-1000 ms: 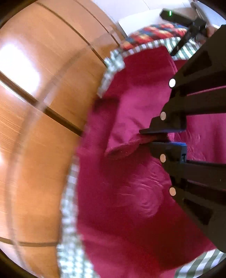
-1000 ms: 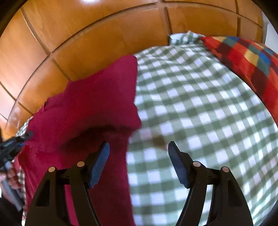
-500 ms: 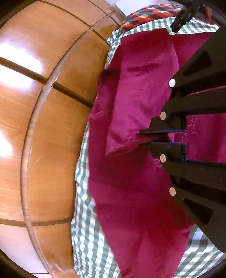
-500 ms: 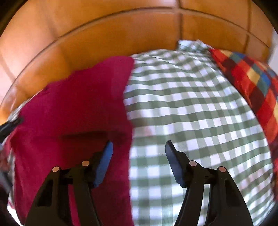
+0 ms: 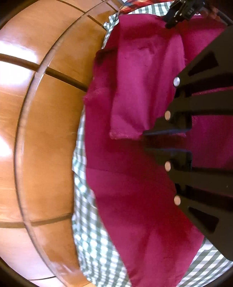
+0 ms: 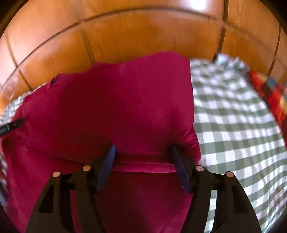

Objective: Fold small clothes

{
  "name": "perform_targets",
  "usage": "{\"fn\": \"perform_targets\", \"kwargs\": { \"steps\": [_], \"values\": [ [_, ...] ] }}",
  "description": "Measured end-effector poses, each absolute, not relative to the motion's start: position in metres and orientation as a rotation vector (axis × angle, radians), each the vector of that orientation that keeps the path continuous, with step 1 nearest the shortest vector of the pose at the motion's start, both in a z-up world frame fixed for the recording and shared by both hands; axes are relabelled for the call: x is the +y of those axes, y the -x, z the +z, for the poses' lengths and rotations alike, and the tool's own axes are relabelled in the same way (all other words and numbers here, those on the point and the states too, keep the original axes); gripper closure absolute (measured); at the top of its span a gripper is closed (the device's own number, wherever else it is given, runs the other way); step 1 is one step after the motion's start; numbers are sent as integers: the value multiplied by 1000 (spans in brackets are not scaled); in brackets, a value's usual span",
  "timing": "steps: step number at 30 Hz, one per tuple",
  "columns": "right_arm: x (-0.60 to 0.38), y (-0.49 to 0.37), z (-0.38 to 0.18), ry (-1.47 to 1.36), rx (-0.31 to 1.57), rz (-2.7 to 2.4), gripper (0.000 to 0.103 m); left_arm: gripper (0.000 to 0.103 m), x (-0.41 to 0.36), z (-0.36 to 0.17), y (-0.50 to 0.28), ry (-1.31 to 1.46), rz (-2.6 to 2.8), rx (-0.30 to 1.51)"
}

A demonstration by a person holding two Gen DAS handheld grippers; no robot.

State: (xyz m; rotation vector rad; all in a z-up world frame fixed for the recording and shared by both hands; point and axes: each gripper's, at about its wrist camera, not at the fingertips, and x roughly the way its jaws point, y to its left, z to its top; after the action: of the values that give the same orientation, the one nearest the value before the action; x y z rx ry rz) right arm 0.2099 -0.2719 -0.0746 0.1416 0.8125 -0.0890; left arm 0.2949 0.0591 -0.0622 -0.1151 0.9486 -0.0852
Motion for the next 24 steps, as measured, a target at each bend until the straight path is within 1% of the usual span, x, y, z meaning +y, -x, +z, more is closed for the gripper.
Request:
{"fn": "perform_targets", "kwargs": {
  "steps": [1, 3, 5, 7, 8, 11, 13, 14, 15, 16, 20, 24],
  "values": [
    [-271, -209, -75, -138, 806, -93, 40, 87, 66, -62, -289, 140, -81, 944],
    [-273, -209, -76, -144, 806, -89, 39, 79, 79, -60, -279, 190, -79, 941],
    [-272, -207, -76, -138, 801, -93, 38, 64, 98, -55, -262, 257, -81, 923],
    [-271, -208, -77, -125, 803, -100, 38, 59, 120, -51, -243, 319, -79, 911],
    [-271, -209, -77, -123, 804, -102, 38, 59, 138, -49, -232, 382, -78, 909],
    [-269, -209, -71, -107, 811, -112, 38, 54, 195, -48, -202, 517, 15, 897],
    [-263, -203, -62, -84, 823, -136, 37, 53, 242, -49, -179, 609, 95, 864],
    [-260, -197, -57, -93, 824, -137, 35, 50, 265, -49, -167, 628, 160, 845],
    [-255, -188, -51, -123, 820, -101, 30, 48, 286, -50, -156, 644, 214, 825],
    [-250, -180, -47, -135, 815, -67, 30, 46, 300, -50, -150, 656, 244, 816],
    [-220, -150, -44, -95, 803, 15, 30, 44, 382, -61, -117, 770, 440, 775],
    [-194, -137, -56, -49, 821, 31, 30, 44, 429, -70, -105, 838, 539, 756]
  ]
}}
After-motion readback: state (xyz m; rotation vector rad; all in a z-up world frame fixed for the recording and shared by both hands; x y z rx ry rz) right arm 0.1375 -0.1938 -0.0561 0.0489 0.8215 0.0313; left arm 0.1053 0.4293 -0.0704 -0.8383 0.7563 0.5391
